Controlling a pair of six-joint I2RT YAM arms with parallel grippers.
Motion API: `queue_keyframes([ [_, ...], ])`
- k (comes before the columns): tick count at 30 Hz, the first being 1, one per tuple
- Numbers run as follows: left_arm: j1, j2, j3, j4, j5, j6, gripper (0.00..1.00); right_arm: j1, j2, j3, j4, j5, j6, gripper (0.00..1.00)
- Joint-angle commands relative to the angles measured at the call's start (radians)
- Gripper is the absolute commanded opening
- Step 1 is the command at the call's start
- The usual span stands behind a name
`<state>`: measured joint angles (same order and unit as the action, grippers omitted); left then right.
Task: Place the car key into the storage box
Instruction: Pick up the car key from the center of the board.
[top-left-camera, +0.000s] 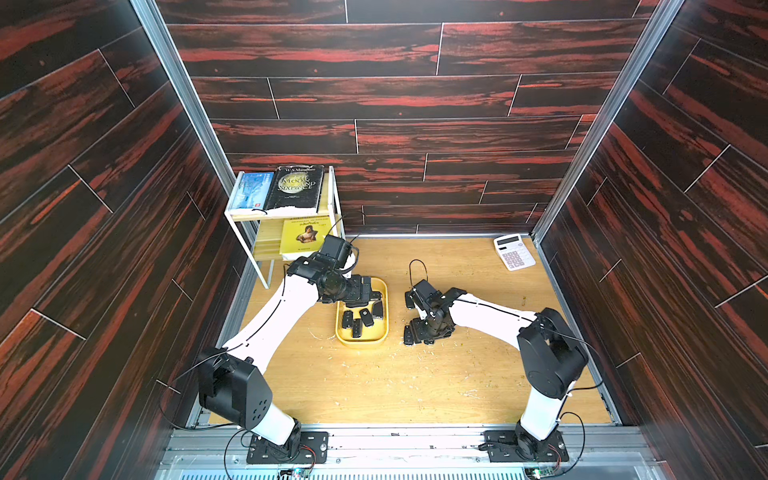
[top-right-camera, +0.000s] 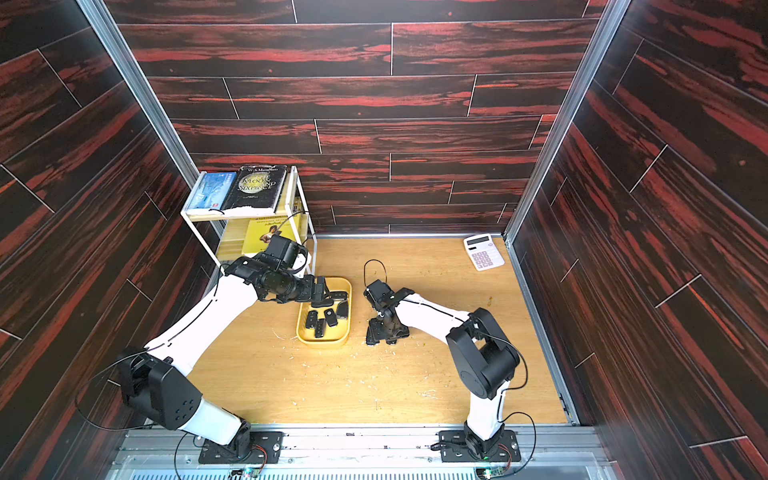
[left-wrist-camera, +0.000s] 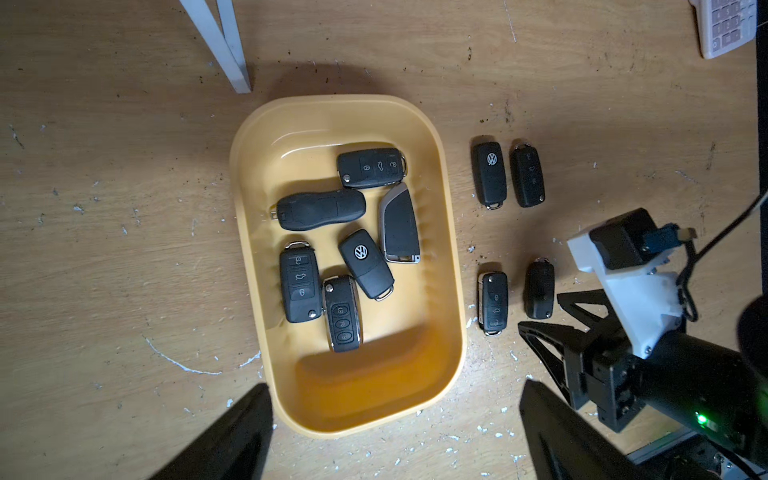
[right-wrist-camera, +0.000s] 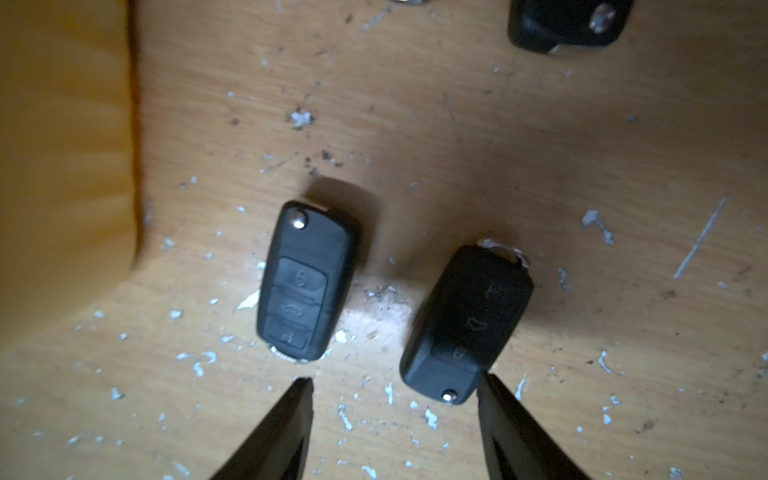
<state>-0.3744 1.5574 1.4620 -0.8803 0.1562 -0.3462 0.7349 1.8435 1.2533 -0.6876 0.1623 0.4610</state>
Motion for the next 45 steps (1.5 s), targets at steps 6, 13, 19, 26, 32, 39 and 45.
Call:
queue_keyframes([
  [6, 0.000, -0.008, 0.017, -0.026, -0.016, 0.019, 0.97, -0.003, 0.007, -0.023, 0.014, 0.139, 0.074, 0.68],
  [13, 0.000, -0.010, 0.021, -0.031, -0.019, 0.018, 0.96, -0.004, 0.066, 0.010, 0.004, 0.119, 0.082, 0.67],
  [19, 0.001, -0.016, 0.026, -0.034, -0.021, 0.024, 0.96, -0.005, 0.080, 0.011, 0.008, 0.109, 0.085, 0.61],
  [26, 0.000, -0.016, 0.021, -0.022, -0.015, 0.022, 0.96, -0.004, 0.083, 0.017, 0.010, 0.101, 0.078, 0.40],
  [32, 0.000, -0.035, -0.006, 0.006, -0.007, 0.021, 0.96, -0.004, 0.070, 0.014, 0.007, 0.099, 0.074, 0.33],
  [39, -0.001, -0.097, -0.055, 0.121, 0.198, 0.050, 0.98, -0.014, -0.072, 0.074, -0.012, -0.022, 0.024, 0.37],
  [45, -0.024, -0.308, -0.270, 0.458, 0.185, 0.114, 0.99, -0.087, -0.193, 0.223, -0.093, -0.338, -0.029, 0.38],
])
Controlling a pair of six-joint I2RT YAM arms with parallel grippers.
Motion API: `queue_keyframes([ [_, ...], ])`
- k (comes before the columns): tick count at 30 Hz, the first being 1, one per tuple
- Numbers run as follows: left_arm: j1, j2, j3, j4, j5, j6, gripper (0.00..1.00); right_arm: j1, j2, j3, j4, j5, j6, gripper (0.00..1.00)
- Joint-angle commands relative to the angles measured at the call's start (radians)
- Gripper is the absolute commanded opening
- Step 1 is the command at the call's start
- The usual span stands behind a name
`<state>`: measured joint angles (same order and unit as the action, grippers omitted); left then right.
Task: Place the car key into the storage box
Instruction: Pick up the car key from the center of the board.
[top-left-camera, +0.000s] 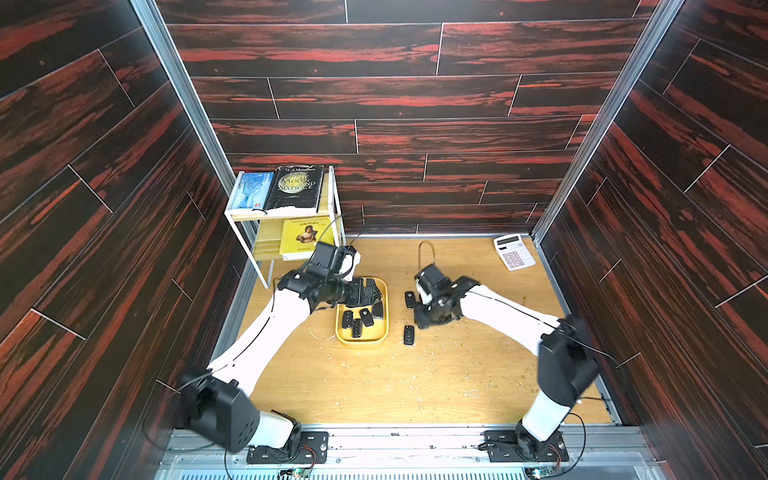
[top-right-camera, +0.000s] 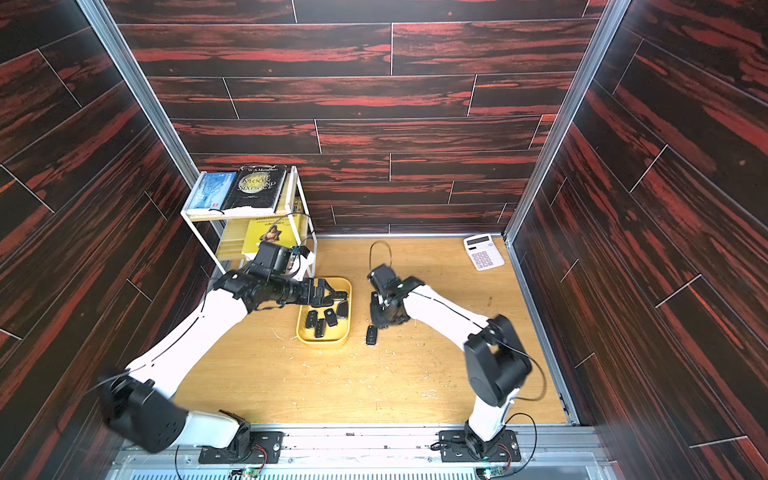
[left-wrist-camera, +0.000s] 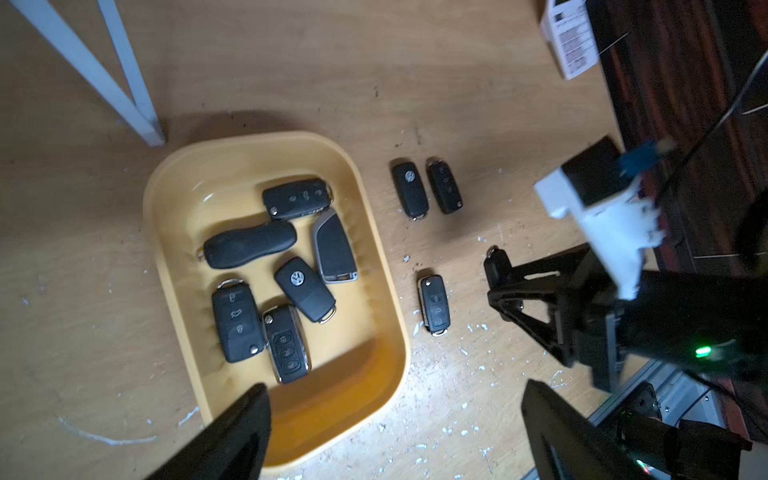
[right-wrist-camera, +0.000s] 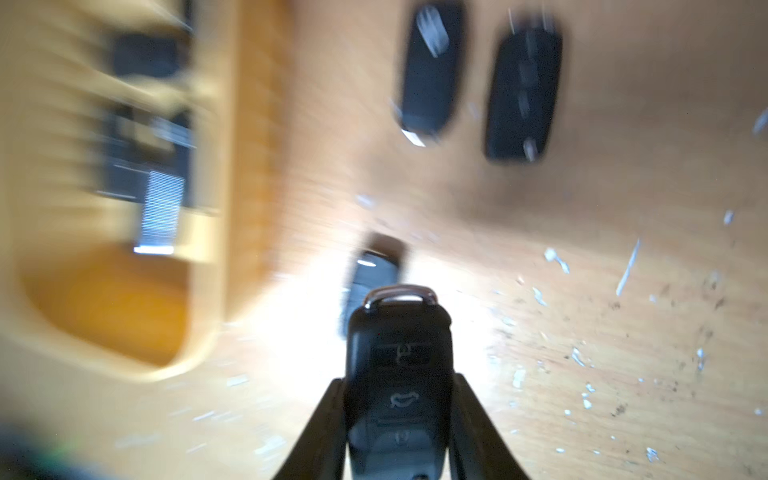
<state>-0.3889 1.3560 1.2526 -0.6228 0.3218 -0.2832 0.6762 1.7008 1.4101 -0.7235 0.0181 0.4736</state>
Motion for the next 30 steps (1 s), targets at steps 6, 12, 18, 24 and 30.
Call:
queue_keyframes([
  [6, -0.089, -0.348, -0.376, 0.622, 0.087, 0.310, 1.00, -0.064, -0.106, 0.095, -0.059, -0.507, -0.055, 0.38],
  [12, -0.128, -0.408, -0.531, 0.815, 0.142, 0.447, 1.00, -0.076, -0.163, 0.033, 0.076, -0.793, 0.007, 0.38],
  [18, -0.165, -0.410, -0.626, 0.948, 0.187, 0.617, 1.00, -0.079, -0.197, 0.001, 0.195, -0.950, 0.089, 0.38],
  [24, -0.171, -0.431, -0.644, 0.971, 0.237, 0.726, 1.00, -0.084, -0.208, -0.033, 0.255, -1.029, 0.122, 0.38],
  [30, -0.171, -0.421, -0.612, 0.977, 0.276, 0.712, 1.00, -0.084, -0.211, -0.071, 0.288, -1.055, 0.127, 0.39],
])
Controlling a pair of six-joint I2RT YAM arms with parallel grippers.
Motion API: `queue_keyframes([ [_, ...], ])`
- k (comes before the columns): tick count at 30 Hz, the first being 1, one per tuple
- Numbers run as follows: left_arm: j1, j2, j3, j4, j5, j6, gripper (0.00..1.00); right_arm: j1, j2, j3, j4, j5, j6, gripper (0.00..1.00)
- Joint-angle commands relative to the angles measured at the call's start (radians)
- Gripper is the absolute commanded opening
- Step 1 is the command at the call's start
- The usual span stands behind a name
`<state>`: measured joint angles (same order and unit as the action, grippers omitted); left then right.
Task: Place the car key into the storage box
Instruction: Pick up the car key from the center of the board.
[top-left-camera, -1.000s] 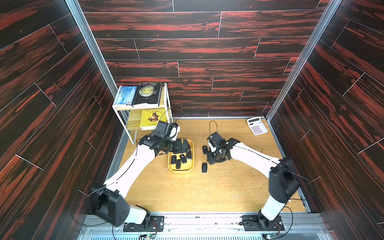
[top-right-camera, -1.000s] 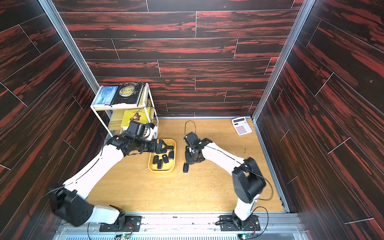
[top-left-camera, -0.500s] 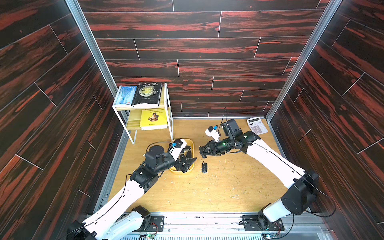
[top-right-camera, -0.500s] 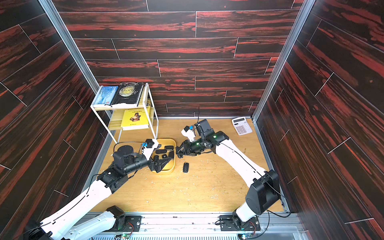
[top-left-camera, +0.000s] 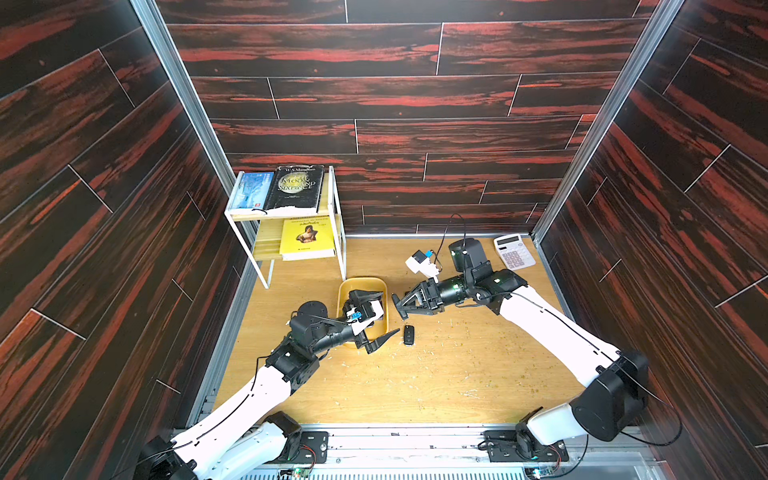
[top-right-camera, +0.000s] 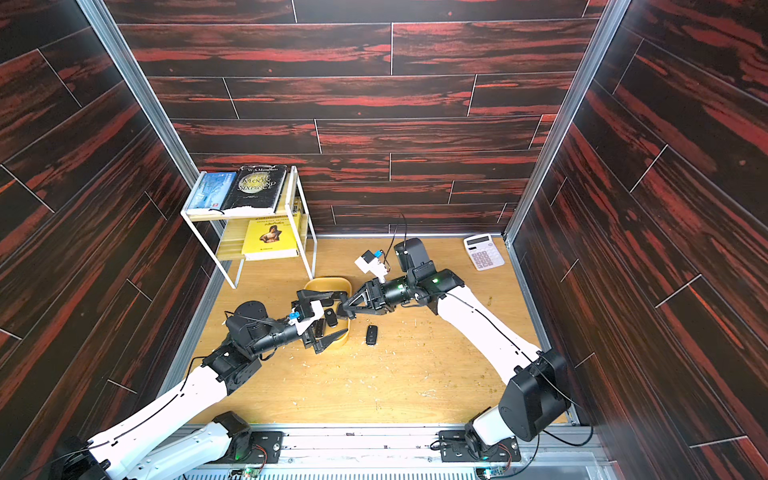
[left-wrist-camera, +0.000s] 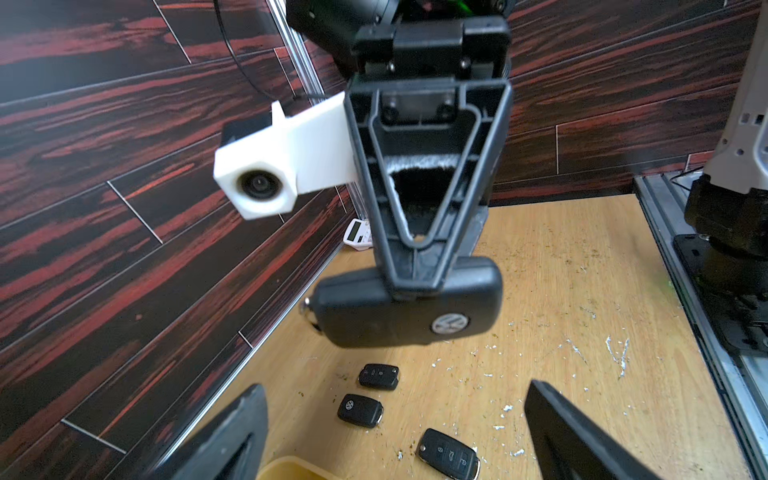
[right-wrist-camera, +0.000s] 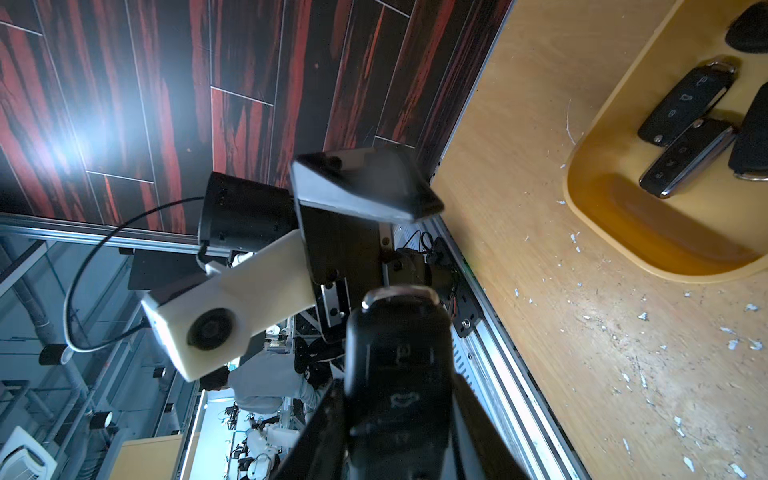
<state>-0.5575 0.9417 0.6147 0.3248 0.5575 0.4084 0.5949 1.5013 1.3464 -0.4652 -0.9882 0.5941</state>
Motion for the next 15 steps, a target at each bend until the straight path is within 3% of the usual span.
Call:
queue_keyframes([
  [1, -0.002, -0.004, 0.033, 0.030, 0.047, 0.016, 1.00, -0.003, -0.012, -0.010, 0.035, -0.050, 0.008, 0.39],
  [15, -0.040, 0.071, 0.099, 0.005, 0.061, 0.012, 0.99, -0.003, -0.001, -0.027, 0.066, -0.055, 0.020, 0.39],
])
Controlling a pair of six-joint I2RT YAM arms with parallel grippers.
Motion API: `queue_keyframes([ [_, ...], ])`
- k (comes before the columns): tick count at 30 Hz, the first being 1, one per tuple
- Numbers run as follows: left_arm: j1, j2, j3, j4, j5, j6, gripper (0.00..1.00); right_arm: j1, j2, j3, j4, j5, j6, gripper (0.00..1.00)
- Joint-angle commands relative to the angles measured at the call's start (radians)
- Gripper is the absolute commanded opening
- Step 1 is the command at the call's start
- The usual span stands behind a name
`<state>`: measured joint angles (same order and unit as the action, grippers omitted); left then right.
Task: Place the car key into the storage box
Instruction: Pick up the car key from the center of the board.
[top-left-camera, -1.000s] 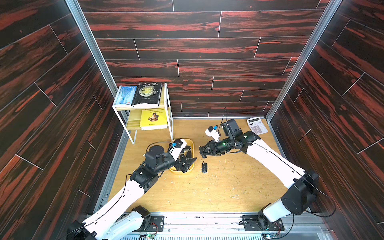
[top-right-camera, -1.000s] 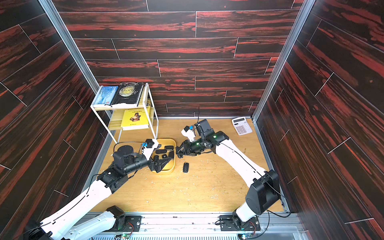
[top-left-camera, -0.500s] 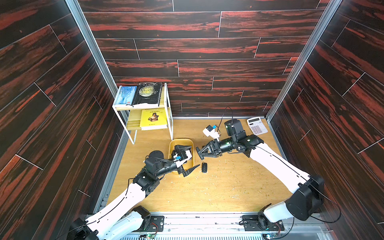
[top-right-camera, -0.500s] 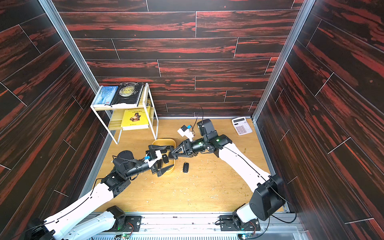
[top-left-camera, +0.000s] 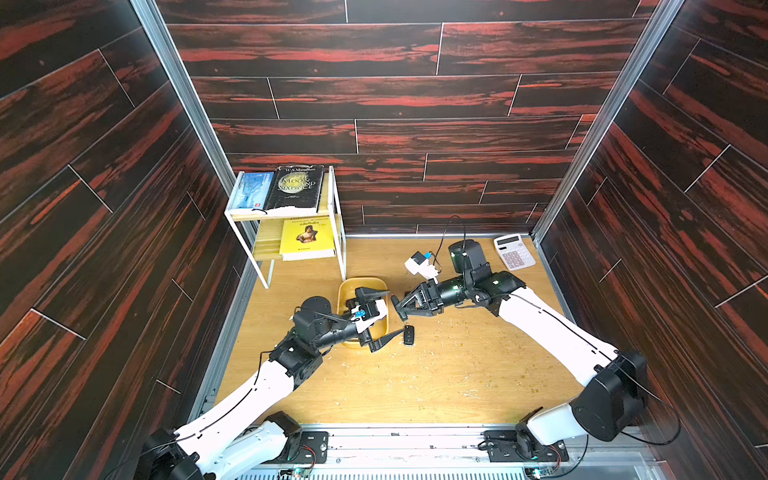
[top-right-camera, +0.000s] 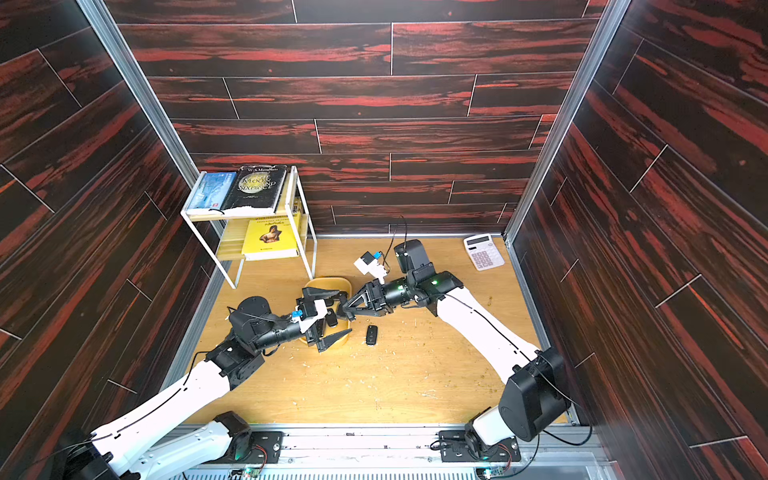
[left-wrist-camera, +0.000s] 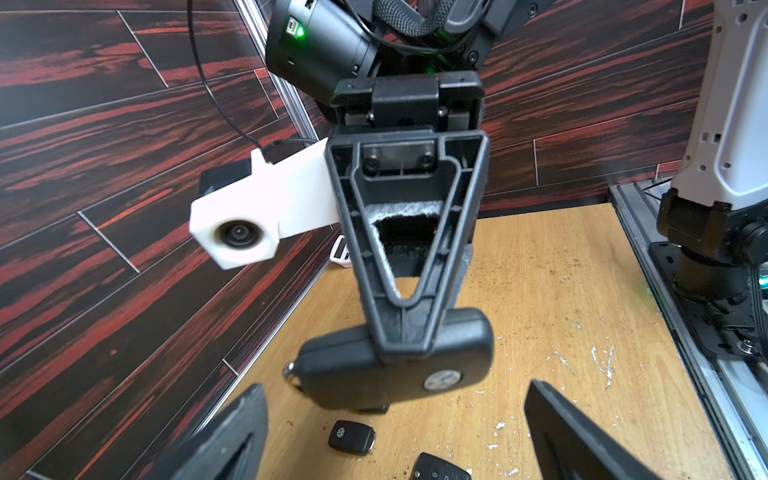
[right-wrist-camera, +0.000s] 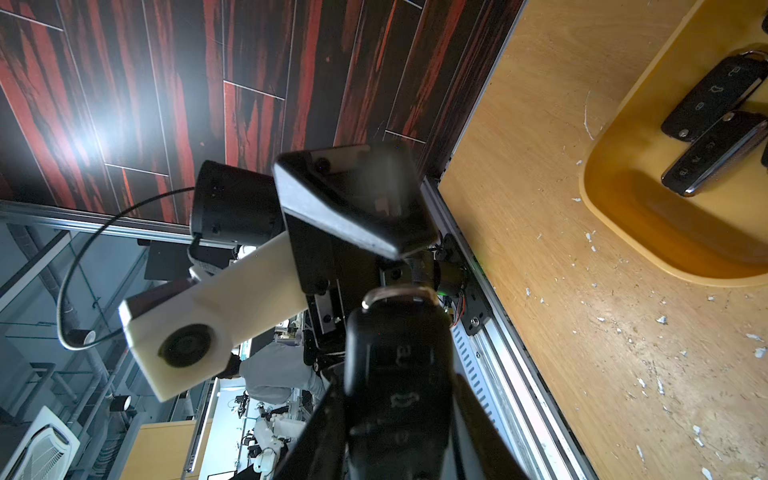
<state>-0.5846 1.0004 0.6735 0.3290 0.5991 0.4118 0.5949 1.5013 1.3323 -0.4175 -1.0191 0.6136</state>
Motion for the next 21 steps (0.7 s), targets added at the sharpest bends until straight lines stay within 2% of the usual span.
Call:
queue_keyframes([
  [1, -0.019, 0.018, 0.043, 0.002, 0.015, 0.013, 0.99, -0.003, -0.001, -0.015, 0.021, -0.024, 0.003, 0.39],
  [4, -0.027, 0.034, 0.053, 0.005, 0.007, 0.019, 0.98, -0.003, -0.001, -0.024, 0.032, -0.024, 0.009, 0.39],
  [9, -0.029, 0.041, 0.073, -0.028, 0.021, 0.034, 0.86, -0.003, 0.003, -0.020, 0.034, -0.026, 0.010, 0.39],
  [11, -0.029, 0.038, 0.076, -0.032, 0.017, 0.033, 0.75, -0.003, 0.005, -0.019, 0.034, -0.027, 0.011, 0.39],
  [13, -0.029, 0.038, 0.081, -0.048, 0.015, 0.034, 0.56, -0.003, 0.006, -0.019, 0.034, -0.026, 0.010, 0.39],
  [15, -0.030, 0.038, 0.081, -0.051, 0.016, 0.033, 0.46, -0.003, 0.007, -0.022, 0.036, -0.026, 0.009, 0.39],
  [21, -0.031, 0.035, 0.081, -0.049, 0.021, 0.026, 0.42, -0.003, 0.003, -0.021, 0.036, -0.024, 0.012, 0.39],
])
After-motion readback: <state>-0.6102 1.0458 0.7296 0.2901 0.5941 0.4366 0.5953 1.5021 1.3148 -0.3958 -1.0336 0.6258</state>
